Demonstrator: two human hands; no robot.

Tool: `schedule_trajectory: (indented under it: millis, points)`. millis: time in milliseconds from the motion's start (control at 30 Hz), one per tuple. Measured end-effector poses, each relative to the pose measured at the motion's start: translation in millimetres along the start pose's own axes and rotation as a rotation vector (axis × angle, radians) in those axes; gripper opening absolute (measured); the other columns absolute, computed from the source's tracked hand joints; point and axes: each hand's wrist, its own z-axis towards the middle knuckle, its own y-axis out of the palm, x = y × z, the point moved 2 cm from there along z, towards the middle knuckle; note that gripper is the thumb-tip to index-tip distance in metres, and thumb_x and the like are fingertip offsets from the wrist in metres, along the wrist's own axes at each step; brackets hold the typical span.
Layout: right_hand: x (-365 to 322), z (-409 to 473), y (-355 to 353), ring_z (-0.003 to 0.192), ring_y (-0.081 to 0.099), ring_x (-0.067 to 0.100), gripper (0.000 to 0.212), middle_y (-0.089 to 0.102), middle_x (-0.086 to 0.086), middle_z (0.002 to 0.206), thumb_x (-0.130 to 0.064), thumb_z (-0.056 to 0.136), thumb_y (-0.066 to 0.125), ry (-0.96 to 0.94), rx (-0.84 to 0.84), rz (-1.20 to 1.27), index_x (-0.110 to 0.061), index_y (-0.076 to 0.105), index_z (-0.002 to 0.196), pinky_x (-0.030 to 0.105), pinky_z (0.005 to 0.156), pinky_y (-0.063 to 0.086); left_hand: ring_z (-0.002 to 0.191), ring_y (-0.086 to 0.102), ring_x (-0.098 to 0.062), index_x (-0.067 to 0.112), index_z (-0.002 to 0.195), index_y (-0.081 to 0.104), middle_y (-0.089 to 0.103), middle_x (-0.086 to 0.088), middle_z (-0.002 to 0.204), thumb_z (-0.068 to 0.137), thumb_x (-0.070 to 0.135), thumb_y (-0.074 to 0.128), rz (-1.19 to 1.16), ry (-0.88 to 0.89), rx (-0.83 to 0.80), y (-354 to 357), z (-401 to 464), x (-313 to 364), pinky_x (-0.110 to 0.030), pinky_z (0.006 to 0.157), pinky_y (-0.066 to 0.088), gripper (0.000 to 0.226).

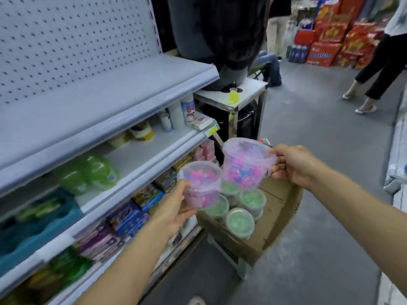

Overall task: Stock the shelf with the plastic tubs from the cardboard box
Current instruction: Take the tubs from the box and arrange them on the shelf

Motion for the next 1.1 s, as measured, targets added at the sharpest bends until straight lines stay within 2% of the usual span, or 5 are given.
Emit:
schedule_trajectory:
  millis: [267,433,633,967,1100]
  points:
    - [-45,-54,140,0.03,0.048,0.014,0.013,0.051,0.009,0.046,-0.013,0.09,0.056,-0.084,-0.262,-0.033,-0.001,0.055,0.086,0.02,0.032,0.042,0.095,0.06,-0.028,0.017,0.103,0.058,0.06,-0.016,0.114,0.087,0.039,0.059,-0.117,0.132,0.211,-122,-75,44,-0.038,0.082,0.055,0.026]
    - [-63,-92,243,0.031,0.046,0.01,0.015,0.046,0.003,0.042,-0.014,0.094,0.051,-0.112,-0.444,0.026,-0.009,0.05,0.08,0.016,0.032,0.04,0.098,0.062,-0.029,0.017,0.107,0.058,0.06,-0.013,0.11,0.087,0.04,0.061,-0.186,0.234,0.343,-209,-124,73,-0.038,0.082,0.055,0.03]
    - [-66,-136,374,0.033,0.054,0.013,0.013,0.045,0.01,0.066,-0.013,0.089,0.052,-0.112,-0.562,0.098,-0.007,0.047,0.079,0.019,0.037,0.046,0.089,0.059,-0.024,0.021,0.095,0.059,0.059,-0.007,0.098,0.088,0.039,0.058,-0.209,0.326,0.485,-314,-174,101,-0.038,0.078,0.053,0.019]
    - [-50,-194,524,0.058,0.068,0.025,0.013,0.056,0.015,0.073,-0.011,0.089,0.057,-0.072,-0.621,0.152,-0.002,0.048,0.091,0.029,0.049,0.057,0.092,0.06,-0.028,0.02,0.098,0.057,0.057,-0.013,0.104,0.085,0.042,0.061,-0.303,0.368,0.518,-424,-226,115,-0.039,0.078,0.054,0.025]
    - [-33,-206,552,0.067,0.07,0.031,0.027,0.057,0.017,0.084,-0.009,0.091,0.06,-0.004,-0.67,0.189,0.001,0.044,0.11,0.029,0.053,0.059,0.096,0.058,-0.03,0.018,0.106,0.057,0.054,-0.011,0.11,0.087,0.042,0.06,-0.318,0.392,0.501,-442,-236,117,-0.04,0.079,0.055,0.031]
